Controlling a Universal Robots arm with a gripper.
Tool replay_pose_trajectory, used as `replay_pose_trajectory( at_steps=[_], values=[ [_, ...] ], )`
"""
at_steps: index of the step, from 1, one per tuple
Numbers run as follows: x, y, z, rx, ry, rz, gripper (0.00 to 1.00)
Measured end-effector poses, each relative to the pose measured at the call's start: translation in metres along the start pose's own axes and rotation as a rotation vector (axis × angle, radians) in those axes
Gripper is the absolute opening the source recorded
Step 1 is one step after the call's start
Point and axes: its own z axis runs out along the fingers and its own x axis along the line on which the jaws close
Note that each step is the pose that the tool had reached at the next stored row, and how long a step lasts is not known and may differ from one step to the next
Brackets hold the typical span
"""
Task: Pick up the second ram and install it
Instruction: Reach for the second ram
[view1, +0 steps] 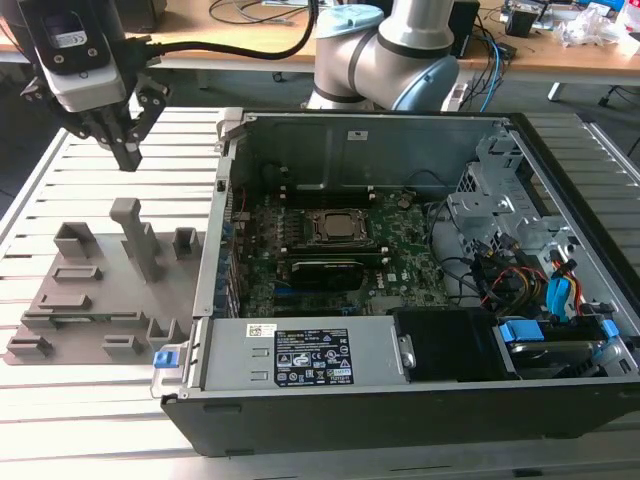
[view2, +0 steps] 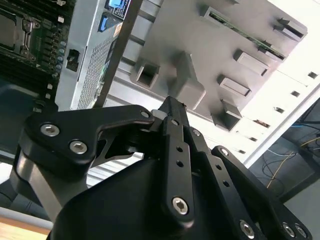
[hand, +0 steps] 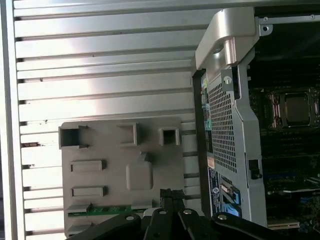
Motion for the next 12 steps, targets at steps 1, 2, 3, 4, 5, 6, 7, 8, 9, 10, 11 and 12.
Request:
replay_pose_trajectory(
  at_steps=[1, 2, 3, 4, 5, 6, 7, 8, 9, 10, 11, 12],
  values=[
    [0.0024, -0.0002, 0.0006, 0.0000, -0.0001, 0.000, 0.10],
    [0.0056, -0.0005, 0.0010, 0.0000, 0.0000, 0.000, 0.10],
    [0.0085, -0.0007, 0.0014, 0.0000, 0.0000, 0.000, 0.10],
    [0.0106, -0.0009, 0.0017, 0.0000, 0.0000, 0.000, 0.10],
    [0.0119, -0.0010, 0.0019, 0.0000, 0.0000, 0.000, 0.10],
    [0.0131, -0.0011, 0.0020, 0.0000, 0.0000, 0.000, 0.10],
    [0.0168, -0.0014, 0.0022, 0.0000, 0.0000, 0.000, 0.10],
    [0.0202, -0.0017, 0.0024, 0.0000, 0.0000, 0.000, 0.10],
    [0.0284, -0.0023, 0.0025, 0.0000, 0.0000, 0.000, 0.10],
    [0.0317, -0.0025, 0.0024, 0.0001, 0.0000, 0.000, 0.10],
    [0.0341, -0.0027, 0.0025, 0.0000, 0.0000, 0.000, 0.10],
    [0.0384, -0.0030, 0.0024, 0.0001, 0.0000, 0.000, 0.10]
  ],
)
